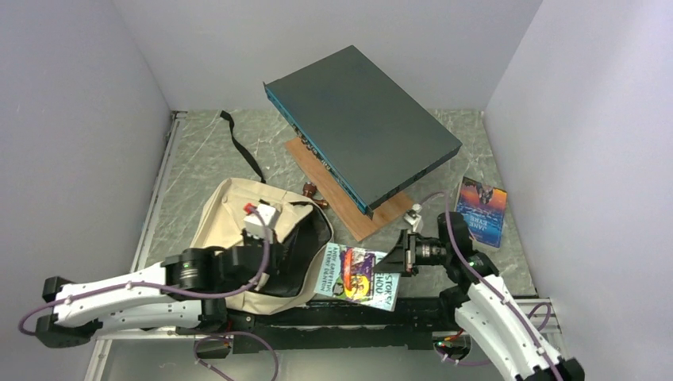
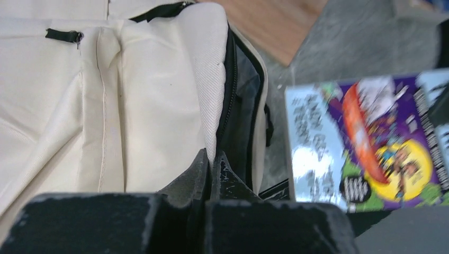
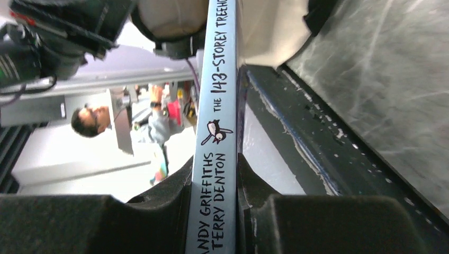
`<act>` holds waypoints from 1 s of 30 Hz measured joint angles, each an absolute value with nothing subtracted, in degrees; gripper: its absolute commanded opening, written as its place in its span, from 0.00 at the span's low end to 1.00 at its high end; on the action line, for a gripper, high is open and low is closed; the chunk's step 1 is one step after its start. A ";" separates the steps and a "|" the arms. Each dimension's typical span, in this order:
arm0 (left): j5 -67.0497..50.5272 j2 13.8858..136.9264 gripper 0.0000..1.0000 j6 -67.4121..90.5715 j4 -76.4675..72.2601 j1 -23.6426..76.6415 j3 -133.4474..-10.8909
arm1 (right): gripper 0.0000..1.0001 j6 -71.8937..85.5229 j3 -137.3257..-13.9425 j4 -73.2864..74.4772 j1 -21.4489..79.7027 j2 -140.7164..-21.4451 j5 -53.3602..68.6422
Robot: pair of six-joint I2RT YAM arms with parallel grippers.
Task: Pack the student bag
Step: Place the book in the student bag.
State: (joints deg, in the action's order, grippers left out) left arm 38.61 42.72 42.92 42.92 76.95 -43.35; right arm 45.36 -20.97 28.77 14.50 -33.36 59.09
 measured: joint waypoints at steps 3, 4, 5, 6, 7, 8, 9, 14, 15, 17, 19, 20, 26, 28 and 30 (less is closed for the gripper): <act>37.71 34.48 0.00 42.59 39.97 75.79 -39.79 | 0.00 56.80 -15.14 12.34 23.33 -34.87 58.35; 37.23 33.01 0.00 42.50 39.20 75.59 -38.65 | 0.00 60.36 -13.69 6.90 26.48 -36.60 57.56; 36.86 32.08 0.00 42.48 38.72 75.50 -37.69 | 0.00 63.18 -12.84 2.39 29.15 -38.72 56.97; 36.49 31.51 0.00 42.46 38.39 75.44 -36.99 | 0.00 65.95 -12.21 -2.44 31.57 -41.45 56.38; 36.14 31.14 0.00 42.33 38.15 75.40 -36.53 | 0.00 68.16 -11.88 -6.42 33.01 -43.68 55.81; 35.77 30.76 0.00 42.00 37.71 75.40 -36.21 | 0.00 70.74 -11.57 -11.38 34.35 -46.87 55.22; 35.48 30.44 0.00 41.54 37.50 75.40 -36.10 | 0.00 73.03 -11.49 -15.64 35.09 -49.54 54.41; 33.61 29.02 0.00 39.31 36.84 75.40 -36.07 | 0.00 79.05 -13.39 -29.36 37.30 -57.45 50.70; 33.23 28.84 0.00 38.57 36.62 75.40 -36.07 | 0.00 79.81 -14.00 -31.11 37.65 -58.72 50.22; 32.49 28.34 0.00 37.26 35.99 75.40 -36.10 | 0.00 80.47 -15.38 -34.57 38.46 -62.00 49.30; 31.75 27.88 0.00 36.12 35.42 75.37 -36.12 | 0.00 79.77 -16.62 -36.38 39.20 -65.12 47.79; 31.27 27.59 0.00 35.51 34.96 75.33 -36.12 | 0.00 79.46 -16.93 -37.01 39.33 -66.24 47.00; 28.77 26.89 0.00 33.50 33.04 75.26 -36.12 | 0.00 78.02 -17.08 -48.27 40.99 -77.82 41.80; 28.03 27.16 0.00 33.17 32.77 75.20 -36.12 | 0.00 77.71 -17.41 -51.96 41.76 -82.28 40.80; 27.44 27.55 0.00 32.99 32.49 75.18 -36.12 | 0.00 77.56 -18.39 -57.23 42.92 -88.03 40.03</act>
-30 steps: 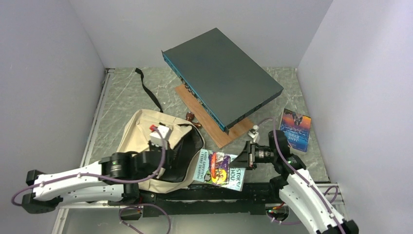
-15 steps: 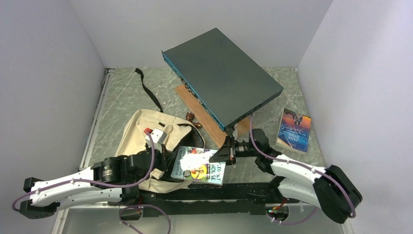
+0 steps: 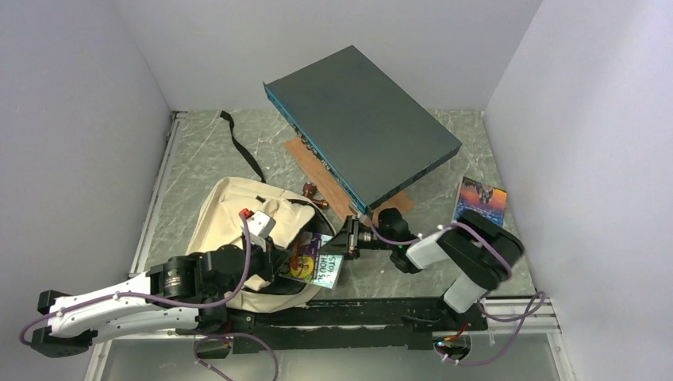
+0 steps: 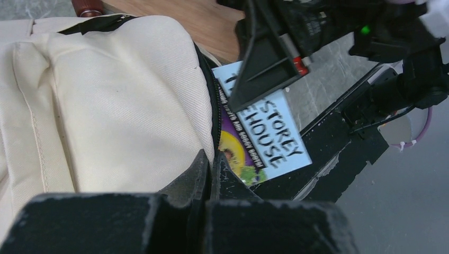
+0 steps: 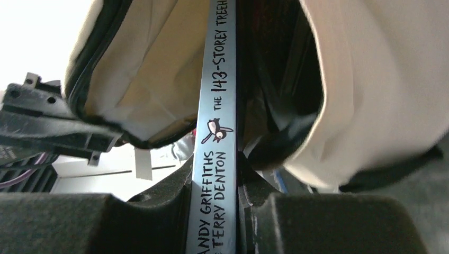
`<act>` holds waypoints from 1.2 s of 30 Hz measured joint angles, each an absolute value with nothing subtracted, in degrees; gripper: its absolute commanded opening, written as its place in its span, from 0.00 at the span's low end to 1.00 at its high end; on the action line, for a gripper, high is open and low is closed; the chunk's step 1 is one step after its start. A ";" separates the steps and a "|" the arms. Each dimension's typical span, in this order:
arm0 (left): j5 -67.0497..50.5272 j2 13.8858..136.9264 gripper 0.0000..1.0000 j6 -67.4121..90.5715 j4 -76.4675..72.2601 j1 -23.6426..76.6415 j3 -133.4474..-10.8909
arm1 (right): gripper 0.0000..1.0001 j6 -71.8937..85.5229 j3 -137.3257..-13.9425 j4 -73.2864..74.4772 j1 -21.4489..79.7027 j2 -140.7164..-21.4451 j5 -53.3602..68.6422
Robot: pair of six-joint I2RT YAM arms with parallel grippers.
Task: Pack the student bag
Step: Place the book in the student bag.
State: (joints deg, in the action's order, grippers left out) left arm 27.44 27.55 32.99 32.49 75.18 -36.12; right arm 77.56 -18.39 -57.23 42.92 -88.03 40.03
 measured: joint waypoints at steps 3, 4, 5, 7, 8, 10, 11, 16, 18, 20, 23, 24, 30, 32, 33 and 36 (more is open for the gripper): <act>26.68 28.05 0.00 32.62 32.23 75.18 -36.12 | 0.00 78.24 -21.15 -66.26 44.64 -97.36 38.89; 26.48 28.23 0.00 32.53 32.10 75.18 -36.12 | 0.01 78.70 -22.52 -69.12 45.15 -100.40 38.54; 26.33 28.36 0.00 32.51 31.92 75.18 -36.12 | 0.14 79.20 -23.90 -71.53 45.58 -103.22 38.06; 26.11 28.64 0.00 32.53 31.62 75.18 -36.12 | 0.41 80.01 -25.96 -74.46 46.04 -106.96 37.26; 25.96 28.80 0.00 32.53 31.42 75.18 -36.12 | 0.49 80.64 -26.72 -75.61 46.17 -108.60 36.51; 25.69 29.08 0.00 32.60 31.27 75.18 -36.10 | 0.65 81.03 -26.65 -75.96 46.09 -109.36 35.62; 25.56 29.12 0.00 32.62 31.22 75.18 -36.01 | 0.70 80.75 -26.44 -75.26 45.95 -109.06 35.03; 24.99 28.32 0.00 32.88 30.61 75.18 -34.63 | 0.90 75.75 -25.54 -61.43 45.71 -100.62 33.30; 24.80 27.83 0.00 33.23 30.52 75.18 -34.02 | 0.92 73.47 -24.27 -56.03 45.60 -95.96 32.36; 24.73 27.51 0.00 33.52 30.44 75.18 -33.78 | 0.93 71.92 -23.24 -51.77 45.54 -92.68 31.53; 24.62 27.22 0.00 33.69 30.17 75.18 -33.61 | 0.98 69.91 -21.45 -45.78 45.47 -87.83 30.26; 24.56 27.14 0.00 33.69 30.15 75.18 -33.52 | 0.99 68.97 -21.06 -43.07 45.47 -86.00 29.74; 24.12 27.11 0.00 33.71 29.80 75.18 -33.06 | 1.00 63.46 -21.34 -23.77 45.45 -76.82 24.82; 24.01 27.11 0.00 33.69 29.80 75.18 -33.06 | 0.99 62.72 -21.34 -19.40 45.45 -74.39 23.35; 23.92 27.11 0.00 33.69 29.80 75.18 -33.06 | 0.98 62.61 -21.17 -17.96 45.45 -73.21 22.68; 23.81 27.11 0.00 33.69 29.78 75.16 -33.04 | 0.87 63.11 -19.33 -17.08 45.43 -70.76 22.13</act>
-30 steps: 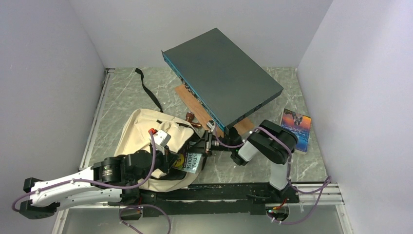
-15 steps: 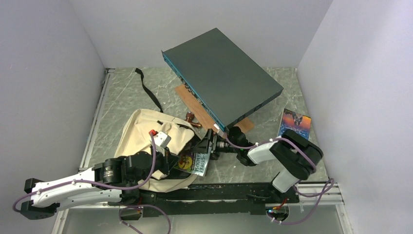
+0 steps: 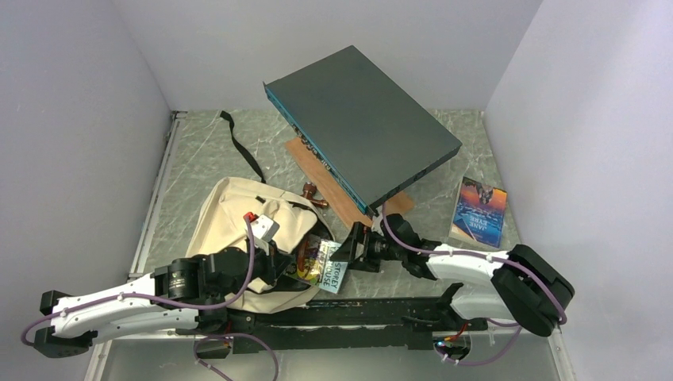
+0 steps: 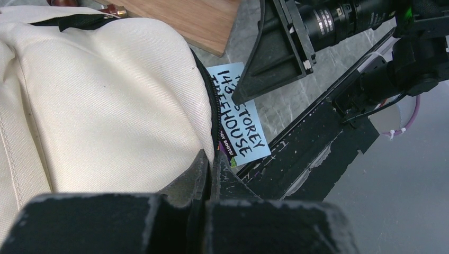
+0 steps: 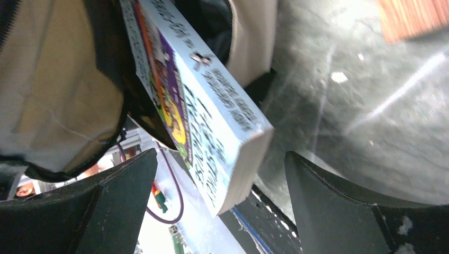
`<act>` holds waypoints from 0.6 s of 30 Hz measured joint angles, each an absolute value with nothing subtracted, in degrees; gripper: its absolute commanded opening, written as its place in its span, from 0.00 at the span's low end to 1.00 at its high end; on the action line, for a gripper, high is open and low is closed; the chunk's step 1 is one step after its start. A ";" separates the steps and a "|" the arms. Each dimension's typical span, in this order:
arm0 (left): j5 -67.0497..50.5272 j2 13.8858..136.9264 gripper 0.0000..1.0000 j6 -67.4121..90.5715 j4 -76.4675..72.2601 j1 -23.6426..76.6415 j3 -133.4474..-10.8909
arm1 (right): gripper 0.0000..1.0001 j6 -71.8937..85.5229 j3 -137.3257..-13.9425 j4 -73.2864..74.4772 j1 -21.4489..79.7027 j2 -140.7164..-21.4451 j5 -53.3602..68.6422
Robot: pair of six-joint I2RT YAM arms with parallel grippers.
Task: Pack the student bag
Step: Place the book in the student bag.
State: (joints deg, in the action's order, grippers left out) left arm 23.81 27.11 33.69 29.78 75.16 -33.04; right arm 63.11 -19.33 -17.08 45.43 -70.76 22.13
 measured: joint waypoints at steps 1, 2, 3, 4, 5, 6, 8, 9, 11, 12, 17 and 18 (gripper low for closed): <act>23.79 27.11 0.00 33.69 29.76 75.13 -33.04 | 0.84 63.59 -18.41 -17.23 45.50 -70.28 22.13; 23.77 27.14 0.00 33.67 29.76 75.13 -33.04 | 0.80 64.16 -17.50 -17.50 45.76 -70.00 22.11; 23.75 27.18 0.00 33.67 29.74 75.13 -33.04 | 0.77 64.69 -16.84 -17.65 46.26 -69.76 21.93; 23.66 27.22 0.00 33.67 29.74 75.13 -33.04 | 0.72 65.06 -16.25 -17.63 47.22 -69.54 21.67; 23.59 27.27 0.00 33.67 29.74 75.13 -33.04 | 0.68 65.41 -15.99 -17.58 48.66 -69.41 21.41; 23.49 27.31 0.00 33.65 29.74 75.13 -33.06 | 0.65 65.60 -15.99 -17.67 50.02 -69.38 21.26; 23.29 27.44 0.00 33.63 29.69 75.13 -33.06 | 0.55 66.00 -15.99 -19.11 52.62 -69.43 20.40; 23.20 27.62 0.00 33.61 29.65 75.13 -33.06 | 0.50 66.15 -16.01 -20.12 53.45 -69.71 19.94; 23.11 28.03 0.00 33.56 29.58 75.11 -33.06 | 0.32 66.39 -16.25 -23.49 54.50 -72.12 18.83; 23.07 28.27 0.00 33.56 29.58 75.11 -33.06 | 0.23 66.63 -16.86 -25.36 54.76 -74.54 18.06; 22.72 29.10 0.00 33.45 29.87 75.11 -33.45 | 0.01 67.05 -22.02 -30.83 56.03 -82.65 16.43; 22.72 29.10 0.00 33.45 29.87 75.09 -33.52 | 0.00 66.81 -23.83 -30.81 56.34 -83.31 16.25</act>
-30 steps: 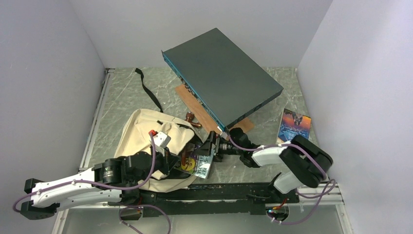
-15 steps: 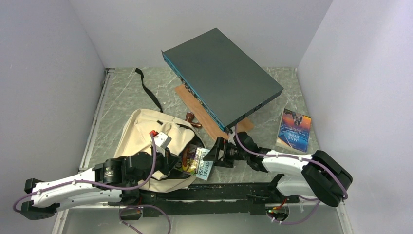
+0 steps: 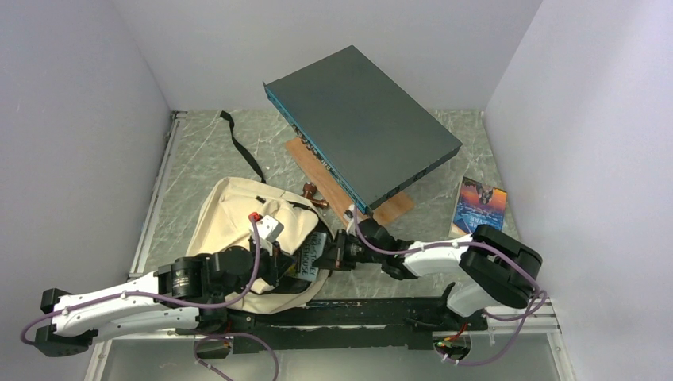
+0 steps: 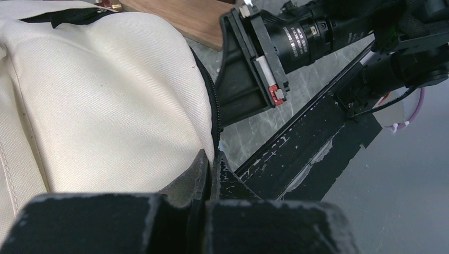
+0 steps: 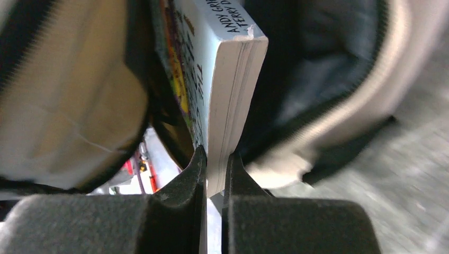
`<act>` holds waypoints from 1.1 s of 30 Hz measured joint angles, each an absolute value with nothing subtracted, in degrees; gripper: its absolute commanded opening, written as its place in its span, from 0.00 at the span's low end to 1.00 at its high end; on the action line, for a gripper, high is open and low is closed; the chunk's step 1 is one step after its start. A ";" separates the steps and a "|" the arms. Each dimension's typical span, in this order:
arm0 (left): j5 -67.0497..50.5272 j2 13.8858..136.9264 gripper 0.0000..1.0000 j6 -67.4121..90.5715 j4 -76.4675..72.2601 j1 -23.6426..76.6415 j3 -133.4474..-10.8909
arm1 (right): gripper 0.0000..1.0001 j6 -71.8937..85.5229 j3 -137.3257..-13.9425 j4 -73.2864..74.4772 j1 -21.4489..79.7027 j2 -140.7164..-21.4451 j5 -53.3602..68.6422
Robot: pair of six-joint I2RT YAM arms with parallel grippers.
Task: Pack the student bag
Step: Place the book in the student bag.
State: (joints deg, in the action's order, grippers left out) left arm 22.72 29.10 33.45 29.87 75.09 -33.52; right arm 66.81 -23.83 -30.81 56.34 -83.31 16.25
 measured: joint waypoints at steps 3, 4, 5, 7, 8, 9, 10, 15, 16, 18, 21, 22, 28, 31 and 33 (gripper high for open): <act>22.70 28.58 0.00 33.50 29.93 75.07 -33.54 | 0.01 66.65 -27.53 -30.55 56.71 -84.64 15.86; 22.70 28.32 0.00 33.52 29.93 75.07 -33.54 | 0.02 66.70 -28.25 -30.81 56.71 -85.49 15.68; 22.72 28.14 0.00 33.56 29.93 75.07 -33.54 | 0.06 66.74 -28.77 -31.70 56.71 -86.76 15.49; 22.70 27.97 0.00 33.58 29.91 75.07 -33.54 | 0.13 67.53 -29.71 -35.42 56.84 -90.37 15.25; 22.70 28.05 0.00 33.58 29.89 75.07 -33.54 | 0.15 68.73 -30.26 -39.59 57.08 -93.51 15.22; 22.68 28.27 0.00 33.58 29.87 75.07 -33.54 | 0.19 70.02 -30.65 -43.35 57.41 -96.42 15.16; 22.59 28.51 0.00 33.58 29.82 75.07 -33.56 | 0.21 71.02 -30.87 -46.50 57.65 -98.76 15.00; 21.85 29.89 0.00 33.61 29.76 75.07 -33.65 | 0.37 75.57 -30.94 -58.61 58.24 -107.35 14.98; 21.80 29.87 0.00 33.61 29.76 75.07 -33.65 | 0.38 75.66 -30.94 -59.07 58.24 -107.22 14.96; 21.80 29.39 0.00 33.61 29.80 75.07 -33.65 | 0.38 75.70 -30.96 -59.79 58.24 -106.61 14.90; 21.87 29.02 0.00 33.58 29.78 75.07 -33.65 | 0.35 75.70 -29.95 -61.43 57.98 -105.34 14.28; 21.85 29.04 0.00 33.58 29.80 75.07 -33.65 | 0.32 75.70 -29.39 -61.91 57.89 -104.97 14.00; 21.85 29.10 0.00 33.61 29.82 75.07 -33.65 | 0.26 75.72 -34.54 -62.17 57.87 -109.43 14.46; 21.85 29.12 0.00 33.65 29.85 75.07 -33.67 | 0.32 76.12 -37.19 -63.33 57.98 -111.92 14.37; 21.85 28.95 0.00 33.67 29.87 75.07 -33.67 | 0.39 76.14 -36.05 -63.48 57.95 -111.18 14.31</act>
State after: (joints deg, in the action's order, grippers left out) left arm 21.85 28.95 33.67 29.87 75.07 -33.67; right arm 76.14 -36.05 -63.48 57.95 -111.18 14.31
